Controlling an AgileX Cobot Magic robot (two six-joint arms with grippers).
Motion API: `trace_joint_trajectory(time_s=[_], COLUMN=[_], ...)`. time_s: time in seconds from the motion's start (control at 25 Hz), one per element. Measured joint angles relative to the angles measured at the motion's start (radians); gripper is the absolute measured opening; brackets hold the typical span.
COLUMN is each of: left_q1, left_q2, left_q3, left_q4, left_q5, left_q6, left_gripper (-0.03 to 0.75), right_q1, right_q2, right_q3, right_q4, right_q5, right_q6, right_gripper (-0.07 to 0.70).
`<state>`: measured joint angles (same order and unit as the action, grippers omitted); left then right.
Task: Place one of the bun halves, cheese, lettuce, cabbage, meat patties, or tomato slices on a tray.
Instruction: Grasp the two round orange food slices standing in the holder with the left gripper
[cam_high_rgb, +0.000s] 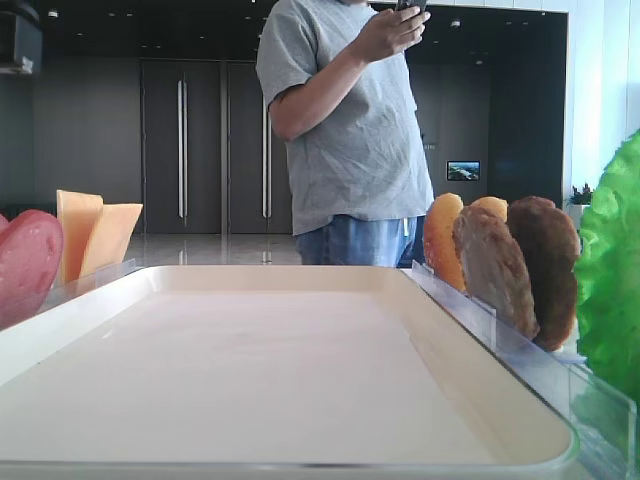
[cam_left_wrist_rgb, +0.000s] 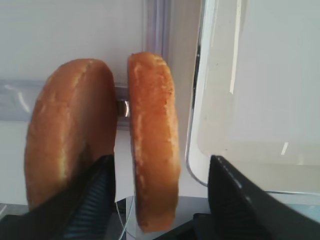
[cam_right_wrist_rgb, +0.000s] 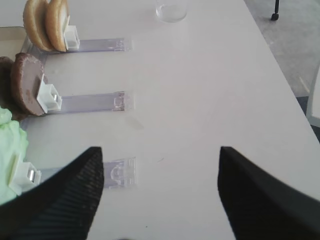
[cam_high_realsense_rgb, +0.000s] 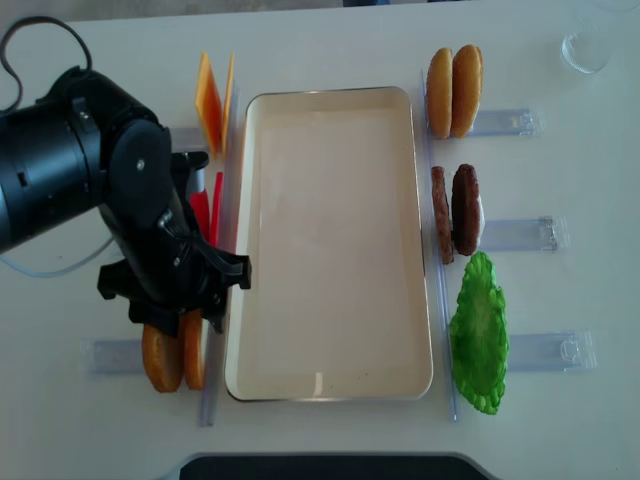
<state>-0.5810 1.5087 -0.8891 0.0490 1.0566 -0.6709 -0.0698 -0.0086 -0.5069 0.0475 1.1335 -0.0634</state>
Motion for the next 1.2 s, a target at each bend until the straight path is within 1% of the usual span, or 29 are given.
trace_joint_trajectory(time_s=[0.6,0.64,0.72,0.84,0.92,0.96,1.2], left_q1=[0.0,0.0,0.0,0.0,0.0,0.0,0.0], left_q2=[0.012,0.012,0.012,0.012,0.012,0.012,0.012], left_q3=[0.0,0.0,0.0,0.0,0.0,0.0,-0.001], left_q4=[0.001,0.001,0.001,0.001,0.004,0.009,0.012], left_q5=[0.0,0.0,0.0,0.0,0.002,0.008,0.01], left_q6=[0.018,0.018,0.024,0.031,0.033,0.033,0.035], left_gripper=[0.444,0.433,0.382,0.264,0.172,0.144,0.141], right_q1=[0.0,0.0,0.0,0.0,0.0,0.0,0.0], right_q2=[0.0,0.0,0.0,0.0,0.0,0.0,0.0], right_q3=[0.0,0.0,0.0,0.0,0.0,0.0,0.0], right_q4=[0.0,0.0,0.0,0.0,0.0,0.0,0.0], right_q5=[0.0,0.0,0.0,0.0,0.0,0.0,0.0], right_q6=[0.0,0.0,0.0,0.0,0.0,0.0,0.0], right_gripper=[0.465,0.465,0.465,0.465,0.465,0.465,0.465])
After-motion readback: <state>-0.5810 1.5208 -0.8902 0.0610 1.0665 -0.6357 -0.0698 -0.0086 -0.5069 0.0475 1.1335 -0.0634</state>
